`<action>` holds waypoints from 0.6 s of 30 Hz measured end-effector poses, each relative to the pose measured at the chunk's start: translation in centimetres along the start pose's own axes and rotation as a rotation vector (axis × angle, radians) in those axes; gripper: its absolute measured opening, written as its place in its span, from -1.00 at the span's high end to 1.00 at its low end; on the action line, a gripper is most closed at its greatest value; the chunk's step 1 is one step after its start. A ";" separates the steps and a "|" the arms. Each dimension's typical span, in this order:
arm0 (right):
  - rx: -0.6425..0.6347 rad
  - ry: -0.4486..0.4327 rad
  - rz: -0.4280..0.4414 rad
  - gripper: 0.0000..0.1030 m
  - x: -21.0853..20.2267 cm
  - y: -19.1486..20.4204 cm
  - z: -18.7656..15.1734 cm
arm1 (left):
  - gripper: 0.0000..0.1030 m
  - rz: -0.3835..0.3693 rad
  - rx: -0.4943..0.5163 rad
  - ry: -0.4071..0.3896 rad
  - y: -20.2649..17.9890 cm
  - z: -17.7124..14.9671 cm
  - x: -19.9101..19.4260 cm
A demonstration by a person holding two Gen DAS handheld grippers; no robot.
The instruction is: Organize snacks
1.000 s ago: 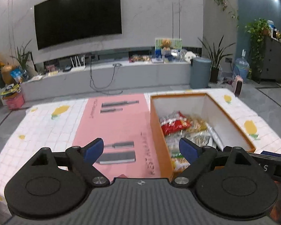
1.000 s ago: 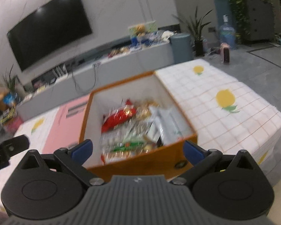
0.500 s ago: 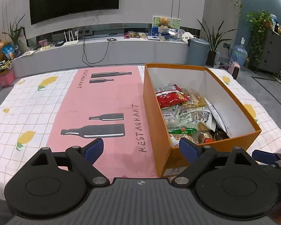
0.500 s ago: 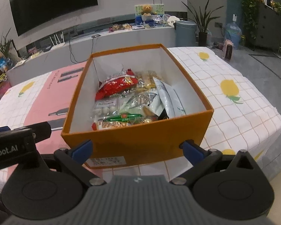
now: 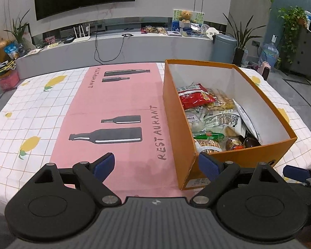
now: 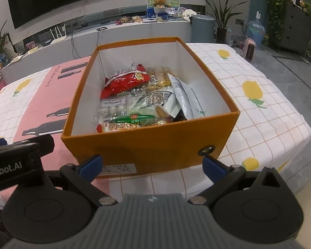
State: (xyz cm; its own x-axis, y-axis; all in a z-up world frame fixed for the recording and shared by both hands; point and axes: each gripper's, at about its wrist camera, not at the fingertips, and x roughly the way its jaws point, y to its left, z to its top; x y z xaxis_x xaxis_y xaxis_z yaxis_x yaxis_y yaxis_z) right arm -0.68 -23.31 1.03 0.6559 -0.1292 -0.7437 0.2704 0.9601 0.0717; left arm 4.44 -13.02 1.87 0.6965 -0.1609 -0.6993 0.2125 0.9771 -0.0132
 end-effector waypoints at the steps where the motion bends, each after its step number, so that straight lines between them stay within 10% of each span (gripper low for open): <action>1: -0.006 -0.001 0.007 -0.93 0.0 0.0 0.0 | -1.00 -0.011 -0.001 0.001 0.0 0.0 0.1; 18: -0.049 -0.012 -0.005 -0.93 -0.4 0.6 -0.2 | -1.00 -0.042 -0.015 0.026 -0.4 -0.1 0.1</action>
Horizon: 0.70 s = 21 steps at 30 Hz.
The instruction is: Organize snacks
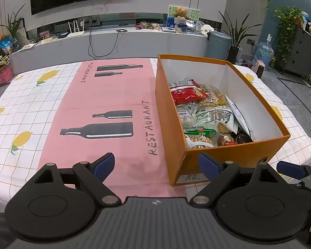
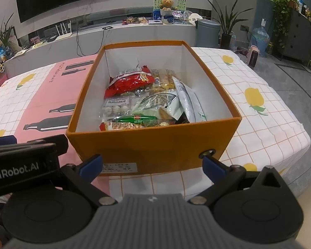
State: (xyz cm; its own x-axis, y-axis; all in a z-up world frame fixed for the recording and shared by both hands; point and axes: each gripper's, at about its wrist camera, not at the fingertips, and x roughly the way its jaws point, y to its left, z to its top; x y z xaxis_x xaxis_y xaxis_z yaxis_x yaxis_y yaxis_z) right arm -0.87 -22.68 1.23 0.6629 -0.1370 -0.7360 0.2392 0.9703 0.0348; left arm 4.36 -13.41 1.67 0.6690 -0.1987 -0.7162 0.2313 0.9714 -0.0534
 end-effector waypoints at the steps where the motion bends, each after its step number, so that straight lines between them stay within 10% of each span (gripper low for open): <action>1: 0.000 0.000 0.000 -0.93 0.0 0.0 0.0 | -1.00 0.000 0.000 0.000 0.0 0.0 0.0; 21: -0.006 0.006 -0.004 -0.93 0.1 0.1 -0.1 | -1.00 -0.001 -0.004 0.008 0.1 -0.1 0.2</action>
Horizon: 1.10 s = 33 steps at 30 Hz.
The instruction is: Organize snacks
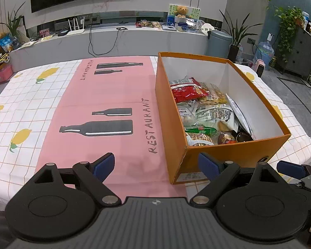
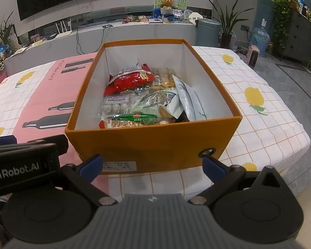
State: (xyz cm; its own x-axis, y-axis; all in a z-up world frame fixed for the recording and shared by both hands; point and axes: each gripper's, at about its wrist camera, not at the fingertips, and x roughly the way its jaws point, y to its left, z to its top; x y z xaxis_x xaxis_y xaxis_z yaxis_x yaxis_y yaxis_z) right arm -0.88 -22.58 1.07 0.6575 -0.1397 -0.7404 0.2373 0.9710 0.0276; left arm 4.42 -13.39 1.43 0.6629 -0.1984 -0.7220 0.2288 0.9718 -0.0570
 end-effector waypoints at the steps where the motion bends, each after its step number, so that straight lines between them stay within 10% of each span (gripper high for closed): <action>1: -0.001 0.001 0.000 -0.93 0.0 0.0 0.0 | -1.00 0.001 0.001 0.001 0.0 0.0 0.0; 33: -0.025 0.007 -0.016 -0.93 0.2 0.4 0.0 | -1.00 0.008 -0.007 0.013 0.1 -0.3 0.4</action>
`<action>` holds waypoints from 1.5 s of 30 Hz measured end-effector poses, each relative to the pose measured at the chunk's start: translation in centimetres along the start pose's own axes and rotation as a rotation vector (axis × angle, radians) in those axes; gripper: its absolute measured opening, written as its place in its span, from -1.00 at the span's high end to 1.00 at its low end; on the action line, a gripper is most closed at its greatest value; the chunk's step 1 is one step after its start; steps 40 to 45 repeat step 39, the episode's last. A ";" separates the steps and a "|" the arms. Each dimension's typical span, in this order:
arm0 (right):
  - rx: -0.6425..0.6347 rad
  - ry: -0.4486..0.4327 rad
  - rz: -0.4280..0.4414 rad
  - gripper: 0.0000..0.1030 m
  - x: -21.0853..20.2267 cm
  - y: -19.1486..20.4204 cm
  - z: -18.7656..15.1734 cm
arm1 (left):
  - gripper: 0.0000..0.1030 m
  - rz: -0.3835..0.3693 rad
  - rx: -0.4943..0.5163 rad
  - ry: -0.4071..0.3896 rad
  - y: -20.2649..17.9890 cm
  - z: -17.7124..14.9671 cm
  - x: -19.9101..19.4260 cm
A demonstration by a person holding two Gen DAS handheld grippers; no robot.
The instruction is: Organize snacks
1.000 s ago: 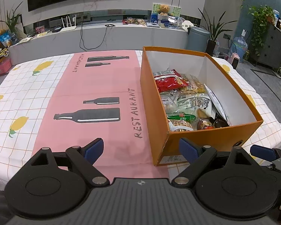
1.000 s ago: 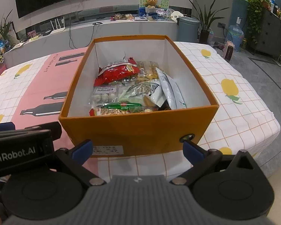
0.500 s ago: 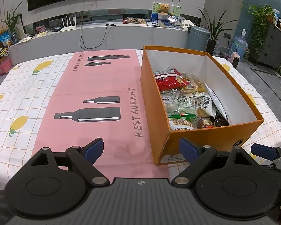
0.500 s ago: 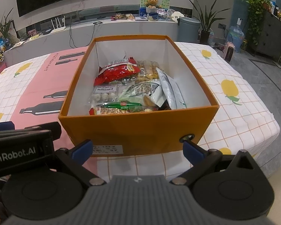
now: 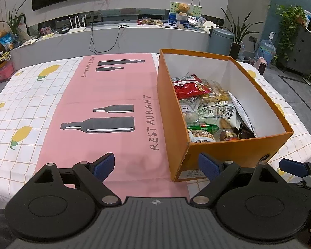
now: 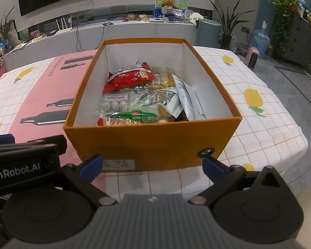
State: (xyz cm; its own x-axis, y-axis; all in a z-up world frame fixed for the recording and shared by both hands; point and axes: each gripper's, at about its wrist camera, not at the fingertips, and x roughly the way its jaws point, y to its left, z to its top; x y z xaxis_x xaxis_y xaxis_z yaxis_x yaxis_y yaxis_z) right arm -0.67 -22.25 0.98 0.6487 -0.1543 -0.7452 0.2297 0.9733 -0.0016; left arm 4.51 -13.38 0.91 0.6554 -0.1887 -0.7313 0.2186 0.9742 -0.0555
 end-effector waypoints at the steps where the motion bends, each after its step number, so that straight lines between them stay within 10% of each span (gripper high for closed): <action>1: -0.001 0.001 0.000 -0.93 0.0 0.0 0.0 | -1.00 0.000 -0.001 0.001 0.0 0.0 0.0; 45: -0.016 -0.002 0.006 -0.93 -0.1 0.2 -0.1 | -1.00 0.003 -0.008 0.009 0.1 -0.1 0.1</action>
